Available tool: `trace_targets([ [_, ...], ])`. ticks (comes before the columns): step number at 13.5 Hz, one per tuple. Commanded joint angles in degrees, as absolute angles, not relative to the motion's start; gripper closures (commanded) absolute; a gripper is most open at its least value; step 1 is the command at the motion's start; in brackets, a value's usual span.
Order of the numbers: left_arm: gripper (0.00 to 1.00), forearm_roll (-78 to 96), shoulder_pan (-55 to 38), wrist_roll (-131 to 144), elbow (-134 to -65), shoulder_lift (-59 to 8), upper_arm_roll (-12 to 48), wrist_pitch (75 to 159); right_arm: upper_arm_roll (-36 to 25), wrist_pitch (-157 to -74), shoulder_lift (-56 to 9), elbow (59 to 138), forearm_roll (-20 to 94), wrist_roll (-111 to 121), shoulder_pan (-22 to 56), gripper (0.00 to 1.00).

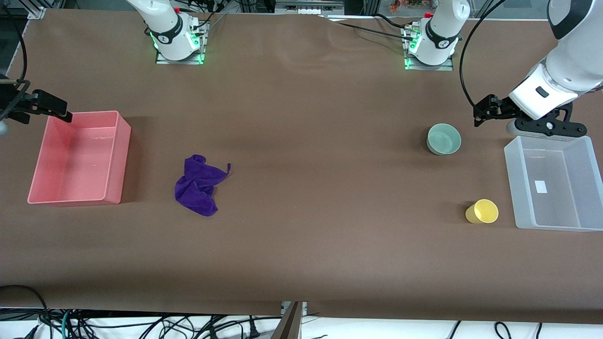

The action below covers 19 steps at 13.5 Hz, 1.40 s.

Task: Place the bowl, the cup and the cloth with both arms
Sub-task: 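Reach the left gripper to the green bowl while the right gripper reaches the cloth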

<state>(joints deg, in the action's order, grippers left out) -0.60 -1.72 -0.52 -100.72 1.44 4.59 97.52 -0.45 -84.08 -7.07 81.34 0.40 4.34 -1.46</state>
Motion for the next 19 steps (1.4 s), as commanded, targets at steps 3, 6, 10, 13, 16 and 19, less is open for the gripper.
trace_targets([
  [3,0.00,-1.76,-1.85,-0.26,-98.44,-0.44,4.57,97.47,-0.35,-83.76,-6.94,81.21,1.49,3.60,-1.85,0.00],
  [6,0.00,-1.67,-1.85,-0.09,-98.53,-0.53,4.57,96.77,-0.35,-83.85,-6.94,81.21,1.49,3.69,-1.85,0.00],
  [10,0.00,-1.67,-1.67,-0.09,-98.53,-0.70,4.57,94.57,-0.44,-83.94,-6.94,81.21,1.49,3.60,-1.85,0.00],
  [13,0.00,-1.67,-1.76,-0.18,-98.61,-0.53,4.66,94.13,-0.35,-83.94,-6.94,81.21,1.49,3.78,-1.85,0.00],
  [16,0.00,-1.49,-1.67,-0.87,-99.58,-0.53,4.66,90.54,-0.18,-84.20,-6.94,81.21,0.97,3.96,-1.58,0.00],
  [19,0.00,-1.49,-1.41,-1.05,-103.69,-0.70,4.66,90.09,-0.09,-84.37,-6.94,81.21,1.32,3.96,-1.58,0.00],
])
